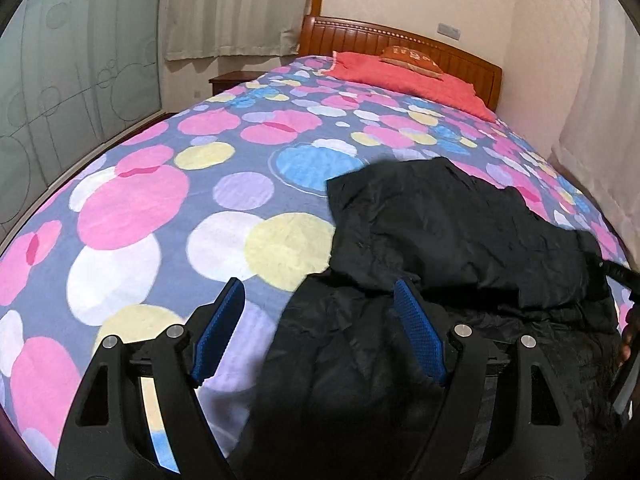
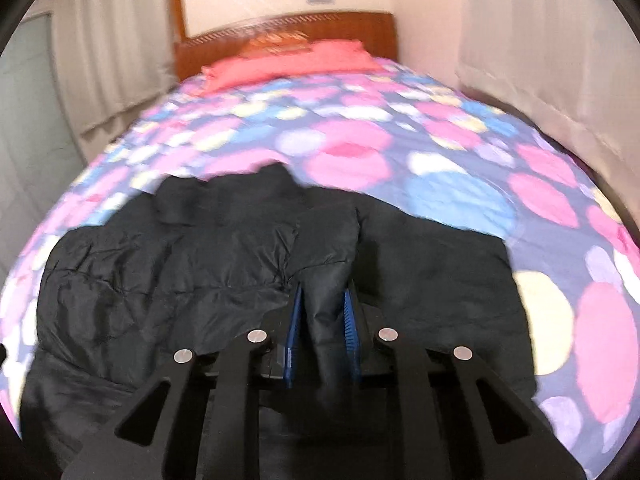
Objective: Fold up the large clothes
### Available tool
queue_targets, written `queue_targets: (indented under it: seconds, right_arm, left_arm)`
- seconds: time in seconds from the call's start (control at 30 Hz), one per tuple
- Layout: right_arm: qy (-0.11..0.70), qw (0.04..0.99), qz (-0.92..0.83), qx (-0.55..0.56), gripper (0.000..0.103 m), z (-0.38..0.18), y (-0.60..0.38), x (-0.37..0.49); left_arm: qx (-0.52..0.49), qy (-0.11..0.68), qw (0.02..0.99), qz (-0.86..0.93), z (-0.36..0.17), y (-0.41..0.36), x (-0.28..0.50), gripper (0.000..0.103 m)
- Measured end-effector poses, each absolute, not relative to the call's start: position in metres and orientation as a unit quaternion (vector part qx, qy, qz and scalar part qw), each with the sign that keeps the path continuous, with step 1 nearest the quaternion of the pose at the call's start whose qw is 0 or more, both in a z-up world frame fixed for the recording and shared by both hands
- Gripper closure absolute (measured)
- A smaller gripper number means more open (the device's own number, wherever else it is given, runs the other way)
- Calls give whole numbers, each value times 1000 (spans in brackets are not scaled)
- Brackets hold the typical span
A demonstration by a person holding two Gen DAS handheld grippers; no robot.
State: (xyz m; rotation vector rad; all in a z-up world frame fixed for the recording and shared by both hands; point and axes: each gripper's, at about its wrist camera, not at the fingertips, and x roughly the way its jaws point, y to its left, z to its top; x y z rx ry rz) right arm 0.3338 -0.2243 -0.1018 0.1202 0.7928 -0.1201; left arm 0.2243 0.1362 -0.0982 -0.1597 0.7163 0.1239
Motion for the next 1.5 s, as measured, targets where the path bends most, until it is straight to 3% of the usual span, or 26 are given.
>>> queue_targets:
  seconds: [0.07,0.17,0.37,0.6,0.77,0.87,1.07,1.17,1.23,1.37,1.5]
  right_arm:
    - [401,912,-71,54,83,-117,-237,338]
    - [422,903,-66,53,74,-134,-244,341]
    - [378,920,-92,41,59,-102,-237,324]
    - [384,922,-23,39,59,-104,-196,365]
    - [431,902,-23,18,57,-146,-185,389]
    - [431,902,-35,11,57,-133,-183,386]
    - [382,924,-4,12,57,-109,-158,383]
    - [412,911,23,-15,56,-130,-132,398]
    - [429,902,21,-39,55,-147,-125,406]
    - [428,904,22,-5,55,-129,-140,391]
    - [383,922,-45,-43,52,-120,-156,346]
  left_arm:
    - [-73,356,930,57,-102,132,231,26]
    - [-63,371,925,50,-109,124,245,26]
    - [-44,372,926,45,-105,110,282,26]
    - [-5,376,924,60,-116,89,342,26]
    - [-4,449,892,48,-159,89,372,24]
    - [-14,446,893,56,-153,91,370,25]
    - [-14,360,932,34,-106,61,349,26]
    - [8,380,925,-5,-119,28,363,25]
    - [45,437,898,-12,-152,8,379,25]
    - [21,429,903,-5,-147,14,373,26]
    - [-4,383,924,7,-133,31,345,25]
